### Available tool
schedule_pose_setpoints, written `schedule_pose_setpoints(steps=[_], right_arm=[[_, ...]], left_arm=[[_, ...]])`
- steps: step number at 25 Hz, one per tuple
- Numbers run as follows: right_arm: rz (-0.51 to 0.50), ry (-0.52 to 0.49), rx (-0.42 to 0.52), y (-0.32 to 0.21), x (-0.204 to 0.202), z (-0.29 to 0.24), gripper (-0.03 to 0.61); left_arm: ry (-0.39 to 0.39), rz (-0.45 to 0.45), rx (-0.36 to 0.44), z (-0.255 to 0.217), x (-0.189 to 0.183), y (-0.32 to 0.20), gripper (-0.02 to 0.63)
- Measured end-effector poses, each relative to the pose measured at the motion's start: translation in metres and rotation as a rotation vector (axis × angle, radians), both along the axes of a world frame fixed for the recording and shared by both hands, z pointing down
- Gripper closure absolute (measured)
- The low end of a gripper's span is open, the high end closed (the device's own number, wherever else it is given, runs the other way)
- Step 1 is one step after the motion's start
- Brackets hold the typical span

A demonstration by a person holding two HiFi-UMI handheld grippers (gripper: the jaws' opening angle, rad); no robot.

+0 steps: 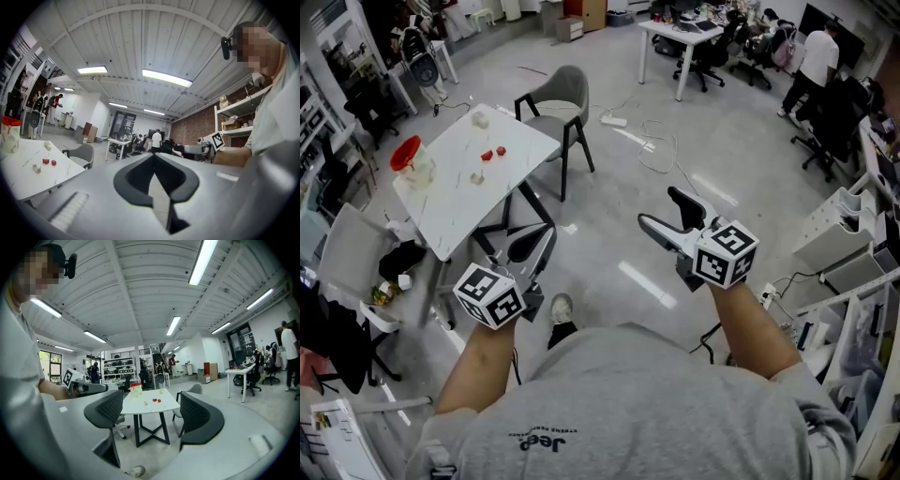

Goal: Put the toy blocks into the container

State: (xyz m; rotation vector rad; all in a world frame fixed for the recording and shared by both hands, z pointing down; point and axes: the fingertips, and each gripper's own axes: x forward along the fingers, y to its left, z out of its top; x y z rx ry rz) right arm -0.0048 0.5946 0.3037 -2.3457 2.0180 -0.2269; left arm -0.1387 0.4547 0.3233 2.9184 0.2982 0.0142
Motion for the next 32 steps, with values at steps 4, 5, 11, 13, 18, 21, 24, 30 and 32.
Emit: schedule_pose_setpoints(steps=[4,5,11,13,18,21,24,30,32], right_arm=[[0.046,0.023,-0.005,-0.065,0.034,0.003,0.218],[0.061,0.027,-0.003,-0.083,0.044,0.003,0.218],[0.122,0.031,0.005,-0.204,0.097,-0.012,0.218],[0.138,0.032,0.012,-0.239,0.113,-0.017,0.218],[0.161,0.025,0.002,-0.304,0.147,-0.018,0.218],[0.169,0.022,-0.004,-0.329,0.166,-0.018,0.218],[0.176,0.019,-0.013,-0.345,0.188,-0.017,0.218],[0.165,0.005,-0.020,-0.368,0.238,-0.007,0.218],[0.149,-0.001,-0.021,-0.372,0.260,-0.002,0.218]], left_arm=[[0.019,0.049,-0.014,0.010,0.042,-0.069,0.555],[0.025,0.064,-0.015,0.010,0.053,-0.088,0.555],[0.024,0.150,-0.003,-0.003,0.118,-0.210,0.555],[0.018,0.171,0.004,-0.005,0.136,-0.246,0.555],[0.013,0.196,-0.009,-0.003,0.170,-0.313,0.555],[0.006,0.199,-0.012,0.001,0.189,-0.342,0.555],[0.001,0.197,-0.024,0.002,0.210,-0.363,0.555],[-0.014,0.188,-0.023,0.009,0.260,-0.388,0.555],[-0.017,0.177,-0.012,0.012,0.282,-0.390,0.555]])
